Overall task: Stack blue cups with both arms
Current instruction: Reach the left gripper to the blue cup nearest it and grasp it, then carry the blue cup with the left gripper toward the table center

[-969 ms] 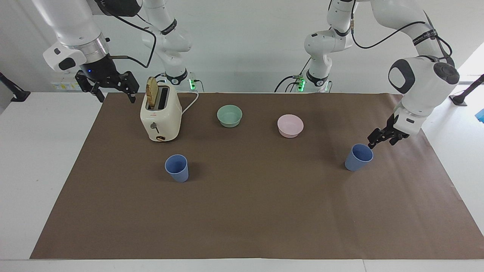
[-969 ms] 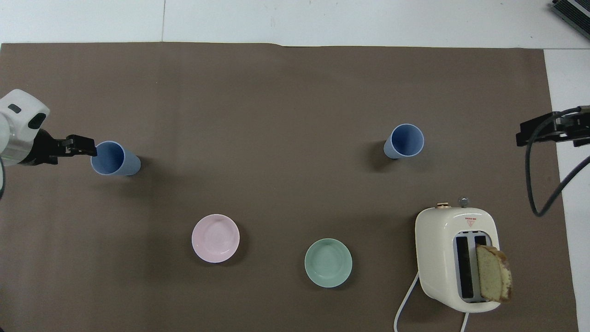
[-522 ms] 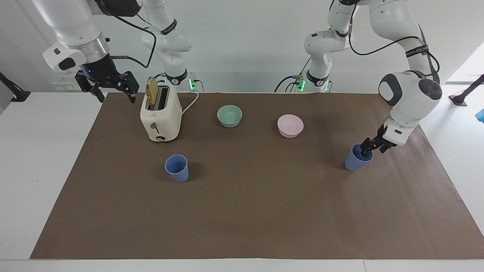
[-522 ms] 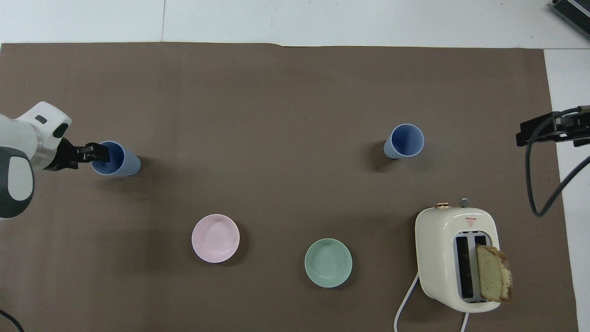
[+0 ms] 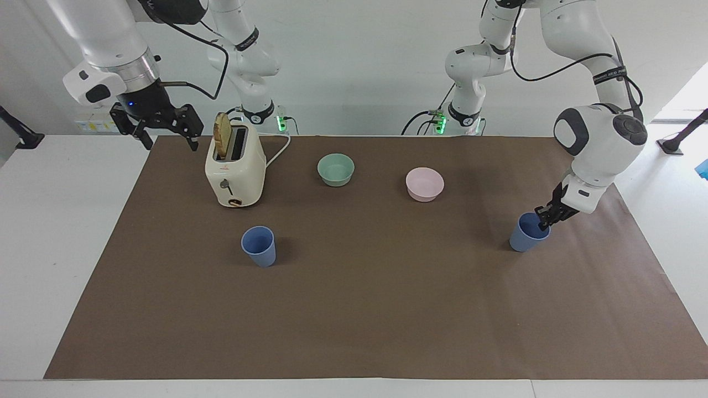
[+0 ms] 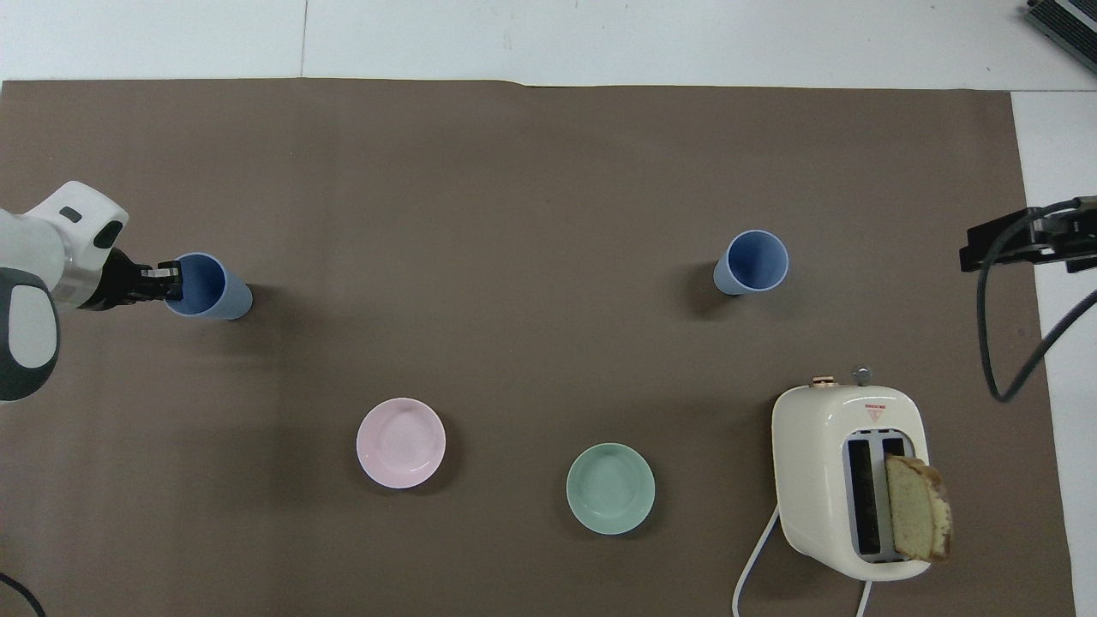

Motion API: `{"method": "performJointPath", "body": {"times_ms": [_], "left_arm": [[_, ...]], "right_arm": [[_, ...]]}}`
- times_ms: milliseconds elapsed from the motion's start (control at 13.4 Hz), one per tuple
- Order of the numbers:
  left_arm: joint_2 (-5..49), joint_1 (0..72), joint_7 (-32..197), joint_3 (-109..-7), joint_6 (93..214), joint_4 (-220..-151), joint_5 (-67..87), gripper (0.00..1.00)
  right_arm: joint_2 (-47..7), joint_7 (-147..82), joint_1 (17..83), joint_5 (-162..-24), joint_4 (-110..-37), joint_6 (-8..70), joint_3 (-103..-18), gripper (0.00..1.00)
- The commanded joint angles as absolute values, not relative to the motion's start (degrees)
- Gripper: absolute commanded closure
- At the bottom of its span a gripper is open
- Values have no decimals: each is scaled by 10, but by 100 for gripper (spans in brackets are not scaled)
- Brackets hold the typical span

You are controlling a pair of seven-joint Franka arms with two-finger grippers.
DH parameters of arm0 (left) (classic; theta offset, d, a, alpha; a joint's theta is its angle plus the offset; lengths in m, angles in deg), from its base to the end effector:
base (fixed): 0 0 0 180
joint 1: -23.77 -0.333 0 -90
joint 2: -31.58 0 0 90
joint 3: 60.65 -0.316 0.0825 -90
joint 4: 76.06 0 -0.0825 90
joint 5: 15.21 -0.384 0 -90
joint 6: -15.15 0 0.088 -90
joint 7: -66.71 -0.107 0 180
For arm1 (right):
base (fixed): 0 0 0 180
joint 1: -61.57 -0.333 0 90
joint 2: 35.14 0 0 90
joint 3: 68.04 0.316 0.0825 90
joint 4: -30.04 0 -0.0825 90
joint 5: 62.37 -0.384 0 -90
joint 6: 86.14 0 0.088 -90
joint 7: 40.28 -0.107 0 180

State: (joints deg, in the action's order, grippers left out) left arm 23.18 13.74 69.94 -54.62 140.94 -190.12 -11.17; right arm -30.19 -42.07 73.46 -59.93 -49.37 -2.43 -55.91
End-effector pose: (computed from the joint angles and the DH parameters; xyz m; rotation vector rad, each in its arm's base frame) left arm 0.5887 0.0403 0.3959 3.0562 0.2563 0.0907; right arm 0.5697 -0.0088 0.6536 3.1168 -0.0502 -0.0141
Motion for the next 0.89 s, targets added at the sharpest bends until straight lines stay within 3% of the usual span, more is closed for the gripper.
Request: {"method": "performJointPath", "body": {"times_ms": [0,298,596,820], "left_arm": [[231,136,707,-547,1348,-1851,-86,100],[239,165,822,-516,1287,-1791,-70,100],[234,281,974,-513,1316,-1790,-73,100],[193,375,1086,-514,1402,-1795,-78,100]], "right_arm": [[-313,-408,742,-603,-509,-13,-557,0],[-313,-409,742,-603,-509,-14,-557,0],[-313,-409,742,-603,-509,-13,-557,0],[-313,-409,742,-603,-509,-14,-557,0]]}}
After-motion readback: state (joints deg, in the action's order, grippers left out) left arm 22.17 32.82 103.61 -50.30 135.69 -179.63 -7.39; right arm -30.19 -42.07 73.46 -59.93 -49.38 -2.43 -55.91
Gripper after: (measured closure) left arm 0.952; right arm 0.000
